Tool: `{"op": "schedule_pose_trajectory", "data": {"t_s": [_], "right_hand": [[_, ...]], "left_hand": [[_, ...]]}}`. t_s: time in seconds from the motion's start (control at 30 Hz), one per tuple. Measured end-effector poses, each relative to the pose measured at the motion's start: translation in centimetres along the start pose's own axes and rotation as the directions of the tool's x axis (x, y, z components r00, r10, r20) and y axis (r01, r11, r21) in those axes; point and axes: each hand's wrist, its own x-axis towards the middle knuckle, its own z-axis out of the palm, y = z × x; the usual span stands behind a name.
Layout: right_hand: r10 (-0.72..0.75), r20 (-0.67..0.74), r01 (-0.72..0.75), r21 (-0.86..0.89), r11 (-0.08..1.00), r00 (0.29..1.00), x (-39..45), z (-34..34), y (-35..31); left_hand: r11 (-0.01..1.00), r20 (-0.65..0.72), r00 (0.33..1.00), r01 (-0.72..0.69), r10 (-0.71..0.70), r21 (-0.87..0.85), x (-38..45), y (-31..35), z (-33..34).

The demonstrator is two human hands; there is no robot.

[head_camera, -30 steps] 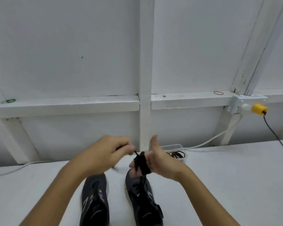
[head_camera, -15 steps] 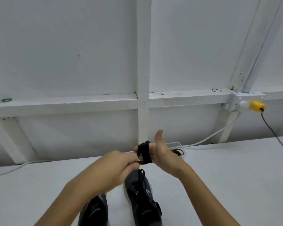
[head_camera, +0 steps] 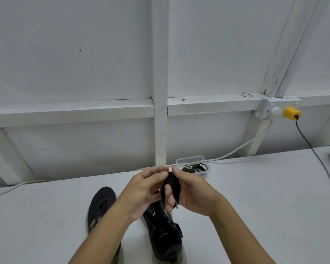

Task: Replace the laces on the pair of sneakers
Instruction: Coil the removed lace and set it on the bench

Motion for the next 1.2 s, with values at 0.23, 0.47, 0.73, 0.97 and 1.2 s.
{"op": "schedule_pose_trajectory", "data": {"t_s": [0.23, 0.47, 0.73, 0.97, 1.2], "right_hand": [[0.07, -0.276, -0.026, 0.16, 0.987, 0.959, -2.0, -2.9, 1.2], [0.133, -0.366, -0.08, 0.155, 0.985, 0.921, -3.6, -4.6, 3.2], [0.153, -0.372, -0.092, 0.177, 0.98, 0.916, -4.5, -6.3, 4.2], [0.192, -0.389, -0.122, 0.197, 0.973, 0.901, -4.9, -7.7, 5.0], [0.198, -0.452, -0.11, 0.214, 0.971, 0.87, -5.5, -8.9, 6.0]], "left_hand": [[0.95, -0.077, 0.992, -0.073, 0.101, 0.304, 0.5, -3.9, 2.3], [0.922, -0.108, 0.994, 0.03, 0.013, 0.387, 2.5, -5.1, 4.2], [0.885, -0.108, 0.994, 0.074, -0.027, 0.459, 4.4, -6.2, 4.9], [0.809, 0.033, 0.999, -0.008, -0.013, 0.588, 4.2, -6.9, 4.9], [0.856, -0.008, 0.997, 0.065, -0.071, 0.512, 5.0, -8.4, 5.4]]}}
